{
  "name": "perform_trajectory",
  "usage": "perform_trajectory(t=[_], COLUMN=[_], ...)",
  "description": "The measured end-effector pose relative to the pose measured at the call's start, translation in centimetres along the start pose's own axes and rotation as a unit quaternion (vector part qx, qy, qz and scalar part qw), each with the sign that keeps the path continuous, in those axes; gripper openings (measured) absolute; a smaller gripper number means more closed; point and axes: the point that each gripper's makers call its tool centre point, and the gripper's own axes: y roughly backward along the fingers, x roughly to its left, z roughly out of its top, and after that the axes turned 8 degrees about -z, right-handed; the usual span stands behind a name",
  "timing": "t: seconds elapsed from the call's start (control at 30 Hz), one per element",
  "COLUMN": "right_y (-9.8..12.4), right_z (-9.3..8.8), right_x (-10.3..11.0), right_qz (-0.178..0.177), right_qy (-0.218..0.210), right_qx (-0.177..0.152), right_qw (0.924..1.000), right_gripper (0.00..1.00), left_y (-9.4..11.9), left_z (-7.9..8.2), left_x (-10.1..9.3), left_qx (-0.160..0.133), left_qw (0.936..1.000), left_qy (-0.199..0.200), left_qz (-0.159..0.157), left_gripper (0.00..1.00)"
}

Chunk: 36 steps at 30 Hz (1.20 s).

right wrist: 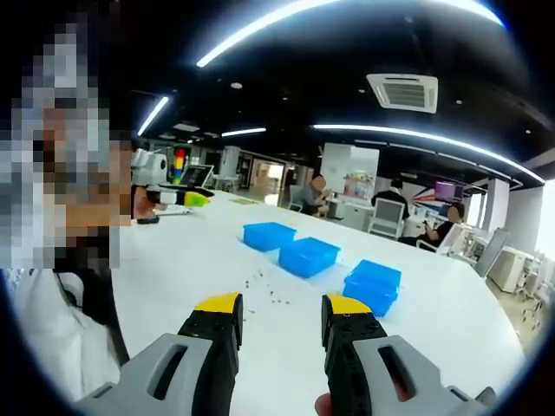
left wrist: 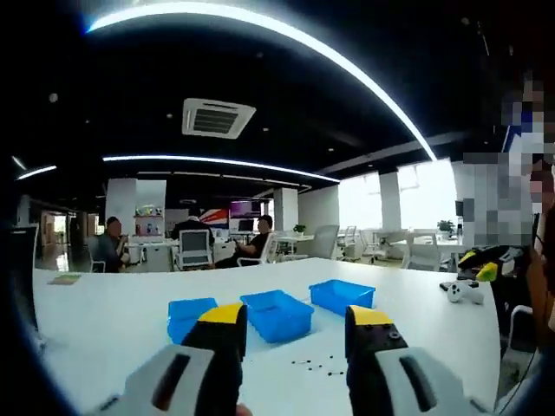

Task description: Pick up the resistors one by one and place each resistor into its matching bin, sorting the parts by color and model until every resistor is separated into the correct bin for its type

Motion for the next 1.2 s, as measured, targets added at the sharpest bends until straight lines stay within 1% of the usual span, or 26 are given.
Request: perform_trajectory(t=[0.07, 0.2, 0.27, 0.37, 0.47, 0.53, 0.57, 0.63, 0.67, 0.73, 0.8, 0.83, 0.87, 0.93, 1.0, 1.03, 1.1, 1.17, 1.2], right_y=[-0.1, -0.3, -0.3, -0.4, -0.3, -0.2, -0.2, -0.1, -0.1, -0.1, -0.1, -0.1, -0.1, -0.1, -0.1, 0.0, 0.0, 0.0, 0.0], right_z=[-0.1, -0.3, -0.3, -0.4, -0.4, -0.3, -0.3, -0.3, -0.3, -0.3, -0.4, -0.4, -0.4, -0.4, -0.4, -0.4, -0.3, -0.4, -0.4], right_x=[0.0, -0.1, -0.1, -0.1, -0.1, -0.1, -0.1, -0.2, -0.3, -0.3, -0.3, -0.3, -0.3, -0.3, -0.3, -0.3, -0.4, -0.4, -0.4], right_qz=[0.001, 0.0, -0.001, -0.002, -0.002, -0.003, -0.003, -0.004, -0.005, -0.004, -0.004, -0.004, -0.004, -0.003, -0.003, -0.003, -0.005, -0.005, -0.006], right_qy=[-0.002, -0.005, -0.008, -0.01, -0.01, -0.01, -0.009, -0.009, -0.009, -0.008, -0.008, -0.008, -0.008, -0.007, -0.006, -0.006, -0.007, -0.007, -0.007], right_qx=[0.001, 0.002, 0.002, 0.003, 0.003, 0.002, 0.001, 0.002, 0.002, 0.002, 0.002, 0.002, 0.003, 0.004, 0.004, 0.003, 0.002, 0.003, 0.004], right_qw=[1.0, 1.0, 1.0, 0.9999, 0.9999, 0.9999, 1.0, 1.0, 1.0, 1.0, 1.0, 1.0, 1.0, 1.0, 1.0, 1.0, 1.0, 1.0, 1.0], right_gripper=[0.38, 0.38, 0.38, 0.38, 0.39, 0.39, 0.39, 0.39, 0.39, 0.38, 0.38, 0.38, 0.38, 0.38, 0.38, 0.38, 0.38, 0.38, 0.38], left_y=[1.2, 3.0, 3.4, 3.6, 3.5, 3.3, 3.2, 2.8, 2.5, 1.7, 0.9, 0.4, 0.0, -1.2, -2.4, -3.0, -4.2, -5.2, -6.3], left_z=[-0.7, -2.0, -2.6, -3.2, -3.0, -2.9, -3.0, -3.3, -3.4, -3.6, -4.2, -4.5, -4.5, -5.1, -5.6, -6.1, -7.1, -7.8, -7.8], left_x=[-0.5, -2.2, -2.9, -3.2, -3.0, -2.8, -2.7, -2.2, -2.2, -2.3, -2.3, -2.3, -2.4, -3.0, -3.6, -4.0, -4.9, -5.1, -5.1], left_qx=[0.0, -0.001, 0.0, 0.008, 0.009, 0.011, 0.018, 0.037, 0.044, 0.074, 0.116, 0.136, 0.143, 0.181, 0.213, 0.231, 0.266, 0.285, 0.283], left_qw=[1.0, 0.9998, 0.9998, 0.9998, 0.9998, 0.9998, 0.9998, 0.9993, 0.999, 0.9967, 0.9903, 0.9867, 0.9849, 0.9766, 0.9666, 0.9603, 0.9483, 0.9396, 0.9383], left_qy=[0.005, 0.018, 0.019, 0.014, 0.013, 0.011, 0.005, 0.001, -0.003, -0.029, -0.071, -0.084, -0.089, -0.098, -0.112, -0.119, -0.111, -0.113, -0.117], left_qz=[0.002, -0.007, -0.012, -0.013, -0.013, -0.011, -0.007, 0.004, -0.001, -0.016, -0.027, -0.031, -0.038, -0.063, -0.087, -0.102, -0.134, -0.152, -0.161], left_gripper=[0.46, 0.48, 0.49, 0.49, 0.48, 0.45, 0.4, 0.38, 0.38, 0.38, 0.34, 0.32, 0.31, 0.31, 0.31, 0.31, 0.31, 0.31, 0.31])
